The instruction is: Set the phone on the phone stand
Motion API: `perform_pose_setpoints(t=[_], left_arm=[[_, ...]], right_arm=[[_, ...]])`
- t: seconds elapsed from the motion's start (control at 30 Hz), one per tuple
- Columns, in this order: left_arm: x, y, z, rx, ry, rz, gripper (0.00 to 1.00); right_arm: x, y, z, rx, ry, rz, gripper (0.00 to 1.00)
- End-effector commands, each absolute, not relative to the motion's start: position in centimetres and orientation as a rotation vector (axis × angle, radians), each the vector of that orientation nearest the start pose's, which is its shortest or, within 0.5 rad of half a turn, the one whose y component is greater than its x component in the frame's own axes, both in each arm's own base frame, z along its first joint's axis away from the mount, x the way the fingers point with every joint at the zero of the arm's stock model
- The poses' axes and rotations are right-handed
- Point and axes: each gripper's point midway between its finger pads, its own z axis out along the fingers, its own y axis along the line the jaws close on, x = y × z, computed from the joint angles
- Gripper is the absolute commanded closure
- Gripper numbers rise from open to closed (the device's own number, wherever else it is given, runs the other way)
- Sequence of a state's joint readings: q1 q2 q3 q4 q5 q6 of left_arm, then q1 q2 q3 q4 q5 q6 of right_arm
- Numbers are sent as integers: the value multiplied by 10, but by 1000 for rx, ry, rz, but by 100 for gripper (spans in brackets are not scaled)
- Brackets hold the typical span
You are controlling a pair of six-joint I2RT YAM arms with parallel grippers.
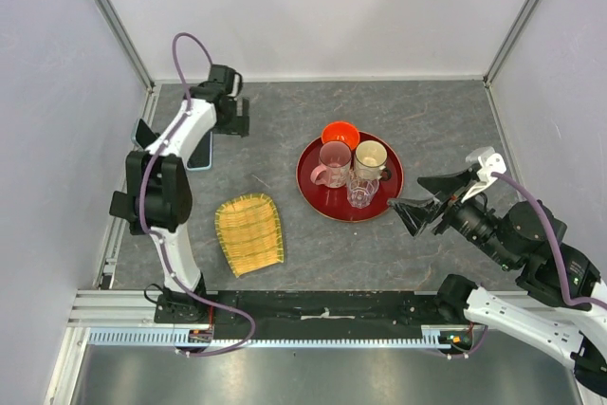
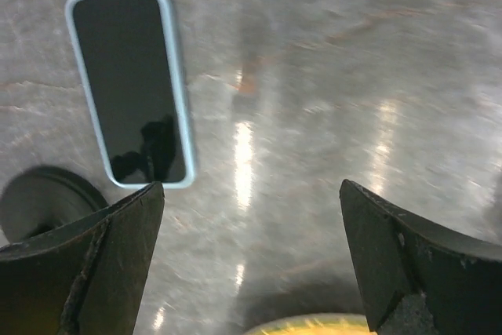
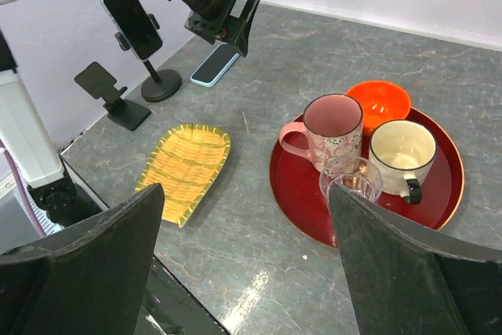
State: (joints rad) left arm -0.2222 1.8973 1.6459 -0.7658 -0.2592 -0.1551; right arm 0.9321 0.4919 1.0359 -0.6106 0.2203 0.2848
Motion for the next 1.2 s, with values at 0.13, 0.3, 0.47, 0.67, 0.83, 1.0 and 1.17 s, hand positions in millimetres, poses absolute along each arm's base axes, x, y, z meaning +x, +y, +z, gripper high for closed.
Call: perform_pose_setpoints(t=[0.13, 0.3, 0.47, 0.67, 0.83, 1.0, 1.17], left_arm=[[491, 4, 115, 131, 2622, 109, 0], [498, 36, 93, 54, 2674, 158, 0], [503, 55, 79, -6, 2698, 242, 0], [502, 59, 63, -33, 2739, 209, 0], [501, 63, 51, -93, 2760, 185, 0], [499, 68, 31, -225, 2816, 164, 2], [494, 49, 15, -277, 2874, 25, 14]], right_arm=[[153, 153, 368, -356, 1643, 719, 7], [154, 160, 369, -386, 1646, 726, 7], [154, 160, 368, -389, 1647, 717, 7], [154, 161, 368, -395, 1648, 724, 7], [154, 163, 367, -394, 1651, 732, 7], [153, 163, 367, -392, 1655, 738, 7], [152, 161, 369, -381, 1650, 742, 7]])
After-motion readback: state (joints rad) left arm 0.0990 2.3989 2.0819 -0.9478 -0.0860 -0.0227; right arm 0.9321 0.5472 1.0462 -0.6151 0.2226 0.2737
